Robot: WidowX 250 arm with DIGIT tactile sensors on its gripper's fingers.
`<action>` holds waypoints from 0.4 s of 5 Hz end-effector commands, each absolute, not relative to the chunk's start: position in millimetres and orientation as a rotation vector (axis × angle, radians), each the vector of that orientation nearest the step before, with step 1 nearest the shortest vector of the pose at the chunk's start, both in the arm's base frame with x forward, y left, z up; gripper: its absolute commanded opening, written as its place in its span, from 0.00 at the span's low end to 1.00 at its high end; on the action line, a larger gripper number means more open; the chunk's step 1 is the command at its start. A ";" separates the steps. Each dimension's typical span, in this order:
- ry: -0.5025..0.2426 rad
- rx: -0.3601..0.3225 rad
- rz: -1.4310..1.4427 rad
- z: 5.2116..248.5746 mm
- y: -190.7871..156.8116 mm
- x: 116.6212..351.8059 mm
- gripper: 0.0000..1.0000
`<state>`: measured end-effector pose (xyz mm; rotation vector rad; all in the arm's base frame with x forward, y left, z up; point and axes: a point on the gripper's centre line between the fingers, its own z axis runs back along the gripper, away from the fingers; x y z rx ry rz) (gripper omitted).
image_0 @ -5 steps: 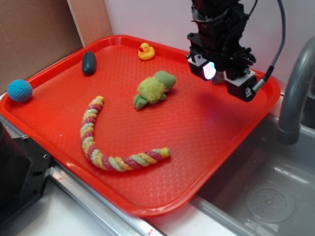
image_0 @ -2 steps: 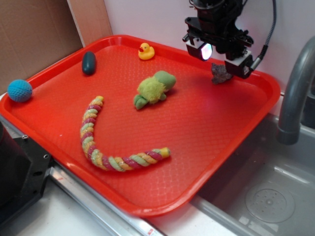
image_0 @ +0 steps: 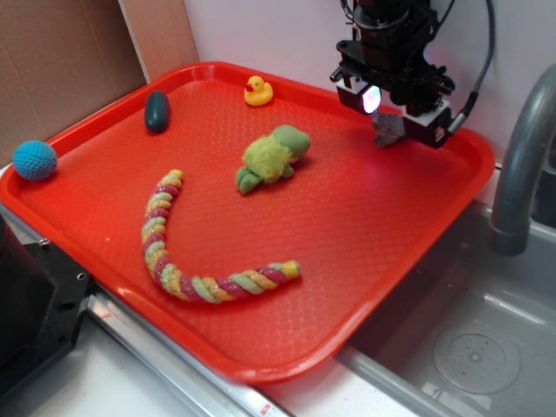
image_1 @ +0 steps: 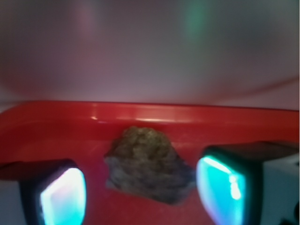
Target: Grab the rock.
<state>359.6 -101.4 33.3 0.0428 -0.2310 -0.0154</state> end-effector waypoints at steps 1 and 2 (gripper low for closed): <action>-0.282 0.065 0.028 39.0 -83.0 368.4 1.00; -0.266 0.058 0.023 37.5 -84.2 366.7 0.00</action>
